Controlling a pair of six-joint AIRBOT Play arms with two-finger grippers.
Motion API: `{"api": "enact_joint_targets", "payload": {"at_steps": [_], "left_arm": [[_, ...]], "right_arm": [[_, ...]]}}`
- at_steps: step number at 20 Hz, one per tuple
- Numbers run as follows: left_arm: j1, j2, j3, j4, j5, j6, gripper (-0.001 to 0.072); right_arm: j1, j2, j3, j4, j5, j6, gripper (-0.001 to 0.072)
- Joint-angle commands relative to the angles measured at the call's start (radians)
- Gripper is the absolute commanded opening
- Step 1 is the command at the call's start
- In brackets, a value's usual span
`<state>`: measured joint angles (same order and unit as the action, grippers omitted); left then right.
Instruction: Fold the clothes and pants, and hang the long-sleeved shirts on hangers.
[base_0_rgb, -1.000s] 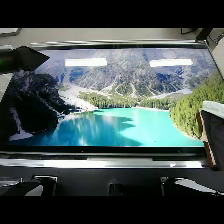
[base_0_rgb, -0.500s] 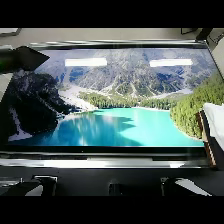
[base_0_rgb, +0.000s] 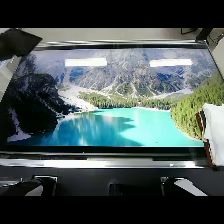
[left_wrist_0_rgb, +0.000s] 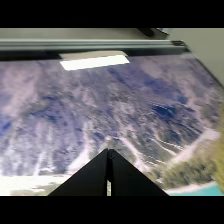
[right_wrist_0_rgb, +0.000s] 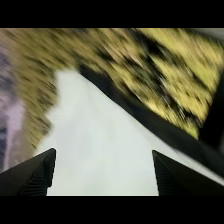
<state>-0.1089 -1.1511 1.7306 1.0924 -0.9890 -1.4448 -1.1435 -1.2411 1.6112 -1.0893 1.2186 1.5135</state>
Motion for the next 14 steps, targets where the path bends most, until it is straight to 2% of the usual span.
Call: {"api": "enact_joint_targets", "payload": {"at_steps": [1,3,4,5,6,7,8,11,12,14], "left_arm": [[-0.062,-0.061,0.038,0.518,0.041,-0.190,0.0019],[-0.055,-0.140,0.031,0.628,-0.155,-0.259,0.0042],[-0.044,-0.181,0.012,0.618,-0.266,-0.297,0.0203],[-0.033,-0.224,-0.030,0.589,-0.388,-0.354,0.0547],[-0.026,-0.261,-0.097,0.533,-0.502,-0.349,0.0711],[-0.027,-0.280,-0.182,0.493,-0.565,-0.317,0.0714],[-0.032,-0.266,-0.294,0.451,-0.536,-0.314,0.0715],[-0.080,-0.114,-0.575,0.411,-0.227,-0.355,0.0712],[-0.090,-0.083,-0.624,0.411,-0.174,-0.354,0.0713],[-0.094,-0.077,-0.640,0.410,-0.159,-0.354,0.0714]], "right_arm": [[0.284,0.002,0.200,0.069,-0.171,-0.082,0.0692],[0.507,-0.014,0.186,0.000,-0.055,0.022,0.0692],[0.629,-0.036,0.150,-0.086,0.028,0.056,0.0693],[0.728,-0.063,0.093,-0.152,0.109,0.095,0.0692],[0.798,-0.092,0.026,-0.151,0.180,0.103,0.0693],[0.858,-0.121,-0.057,-0.127,0.243,0.120,0.0693],[0.902,-0.141,-0.135,-0.106,0.278,0.128,0.0690],[1.011,-0.148,-0.285,-0.152,0.267,0.121,0.0684],[1.032,-0.148,-0.295,-0.173,0.278,0.121,0.0684],[1.049,-0.147,-0.295,-0.175,0.310,0.121,0.0685]]}}
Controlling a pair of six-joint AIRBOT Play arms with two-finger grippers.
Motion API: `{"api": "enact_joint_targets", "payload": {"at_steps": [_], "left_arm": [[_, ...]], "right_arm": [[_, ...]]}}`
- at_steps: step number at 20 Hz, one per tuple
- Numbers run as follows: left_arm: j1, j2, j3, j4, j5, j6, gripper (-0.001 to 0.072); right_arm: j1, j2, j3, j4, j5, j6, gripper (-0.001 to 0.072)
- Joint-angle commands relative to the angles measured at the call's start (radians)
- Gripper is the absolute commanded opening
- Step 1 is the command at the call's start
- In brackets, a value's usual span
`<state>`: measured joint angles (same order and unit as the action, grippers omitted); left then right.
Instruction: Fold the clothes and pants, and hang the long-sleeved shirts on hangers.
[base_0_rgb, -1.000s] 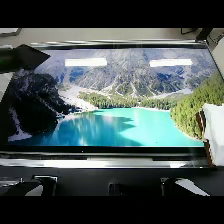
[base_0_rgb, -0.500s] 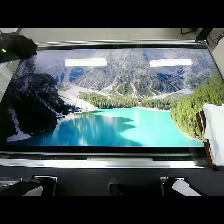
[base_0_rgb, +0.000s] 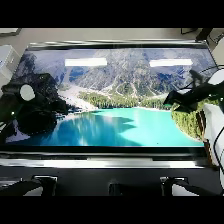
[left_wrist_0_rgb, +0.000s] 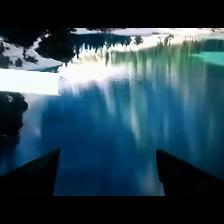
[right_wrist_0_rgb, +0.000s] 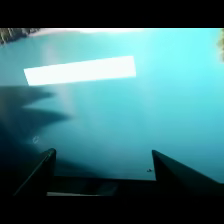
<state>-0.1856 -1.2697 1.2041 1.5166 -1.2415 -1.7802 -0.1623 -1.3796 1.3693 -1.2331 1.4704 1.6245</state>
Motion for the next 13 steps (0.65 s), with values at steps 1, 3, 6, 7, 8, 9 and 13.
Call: {"api": "enact_joint_targets", "payload": {"at_steps": [1,3,6,7,8,9,13], "left_arm": [[-0.017,0.039,-0.113,-0.014,0.099,-0.019,0.0713],[-0.017,0.039,-0.113,-0.014,0.098,-0.019,0.0713],[-0.017,0.039,-0.113,-0.014,0.098,-0.019,0.0713],[-0.017,0.039,-0.113,-0.014,0.098,-0.019,0.0713],[-0.017,0.039,-0.113,-0.014,0.098,-0.019,0.0713],[-0.017,0.039,-0.113,-0.014,0.098,-0.019,0.0713],[-0.017,0.039,-0.113,-0.014,0.098,-0.019,0.0713]], "right_arm": [[0.068,-0.008,-0.053,-0.024,0.058,0.010,0.0685],[0.067,-0.008,-0.053,-0.025,0.046,0.021,0.0684],[0.067,-0.008,-0.053,-0.024,0.047,0.021,0.0684],[0.067,-0.008,-0.053,-0.024,0.046,0.021,0.0684],[0.067,-0.008,-0.053,-0.024,0.047,0.021,0.0684],[0.067,-0.008,-0.053,-0.024,0.046,0.021,0.0684],[0.067,-0.008,-0.053,-0.024,0.046,0.021,0.0684]]}}
